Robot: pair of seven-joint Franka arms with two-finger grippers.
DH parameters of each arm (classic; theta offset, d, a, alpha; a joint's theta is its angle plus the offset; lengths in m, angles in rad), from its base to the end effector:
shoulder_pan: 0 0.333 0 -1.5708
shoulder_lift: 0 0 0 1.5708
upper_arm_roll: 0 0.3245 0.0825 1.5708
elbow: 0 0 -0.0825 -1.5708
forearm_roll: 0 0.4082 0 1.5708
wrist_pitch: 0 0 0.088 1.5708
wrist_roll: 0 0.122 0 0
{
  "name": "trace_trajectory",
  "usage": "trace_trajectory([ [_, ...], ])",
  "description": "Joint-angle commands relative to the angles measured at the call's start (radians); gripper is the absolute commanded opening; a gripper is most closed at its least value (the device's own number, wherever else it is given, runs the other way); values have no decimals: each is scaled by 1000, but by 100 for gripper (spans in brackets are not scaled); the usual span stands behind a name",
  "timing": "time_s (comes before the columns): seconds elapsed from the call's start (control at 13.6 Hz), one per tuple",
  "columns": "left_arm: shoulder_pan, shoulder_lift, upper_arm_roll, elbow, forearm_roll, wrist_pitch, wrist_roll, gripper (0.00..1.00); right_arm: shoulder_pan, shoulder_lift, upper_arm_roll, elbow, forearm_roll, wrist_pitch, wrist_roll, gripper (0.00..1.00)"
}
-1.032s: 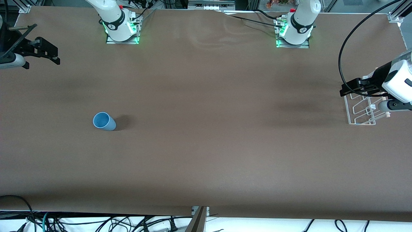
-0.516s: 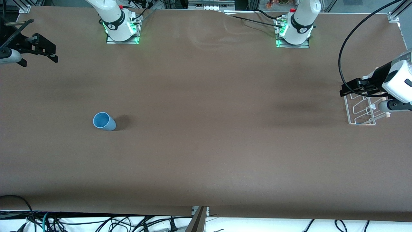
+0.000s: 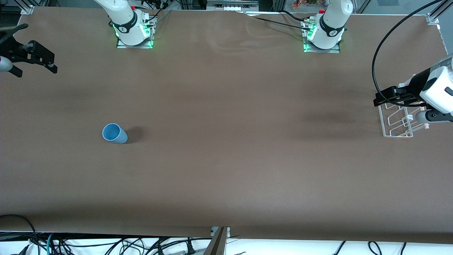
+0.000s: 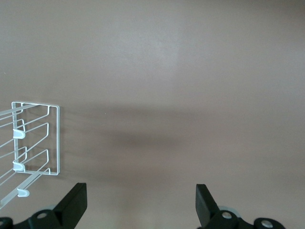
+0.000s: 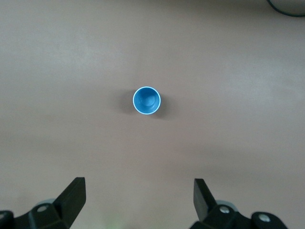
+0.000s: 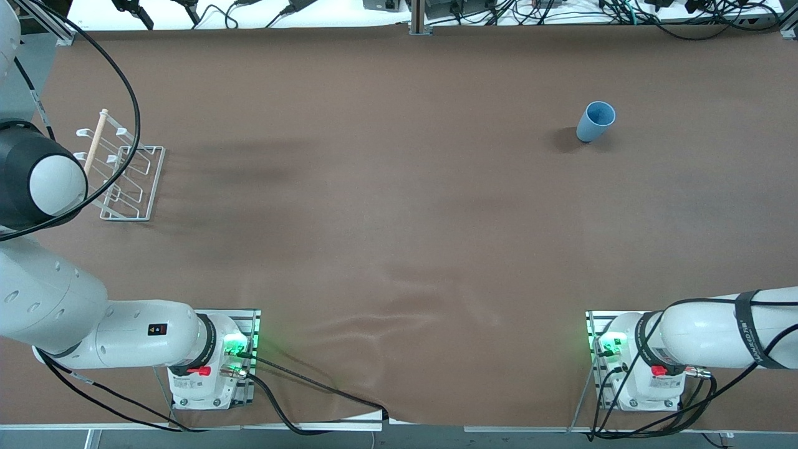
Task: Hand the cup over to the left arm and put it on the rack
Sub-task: 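Move the right gripper toward the light blue cup on the table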
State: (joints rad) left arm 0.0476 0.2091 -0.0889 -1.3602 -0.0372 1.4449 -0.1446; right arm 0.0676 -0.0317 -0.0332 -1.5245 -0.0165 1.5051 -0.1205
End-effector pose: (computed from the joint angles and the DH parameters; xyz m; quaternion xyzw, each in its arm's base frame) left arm 0.6276 -0.0250 0.5851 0.9964 0.0507 -0.0640 0.0220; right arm 0.5620 0.0169 0.6531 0.9970 0.0768 0.0058 0.0080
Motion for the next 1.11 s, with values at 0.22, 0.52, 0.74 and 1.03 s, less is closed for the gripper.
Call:
trace_trajectory([
  [0.22, -2, 13, 0, 24, 6, -3, 2, 100, 3, 6, 9, -8, -10, -2, -4, 100],
  [0.52, 3, 15, 0, 24, -3, -4, 2, 100, 1, 27, 9, -17, -5, -3, 7, 100],
  [0.74, 8, 16, 0, 24, -4, -4, 2, 100, 0, 52, 7, -17, -2, 6, 1, 100],
  [1.03, -2, 18, 0, 27, -9, -4, -1, 100, -5, 133, 4, -113, -16, 152, -4, 100],
])
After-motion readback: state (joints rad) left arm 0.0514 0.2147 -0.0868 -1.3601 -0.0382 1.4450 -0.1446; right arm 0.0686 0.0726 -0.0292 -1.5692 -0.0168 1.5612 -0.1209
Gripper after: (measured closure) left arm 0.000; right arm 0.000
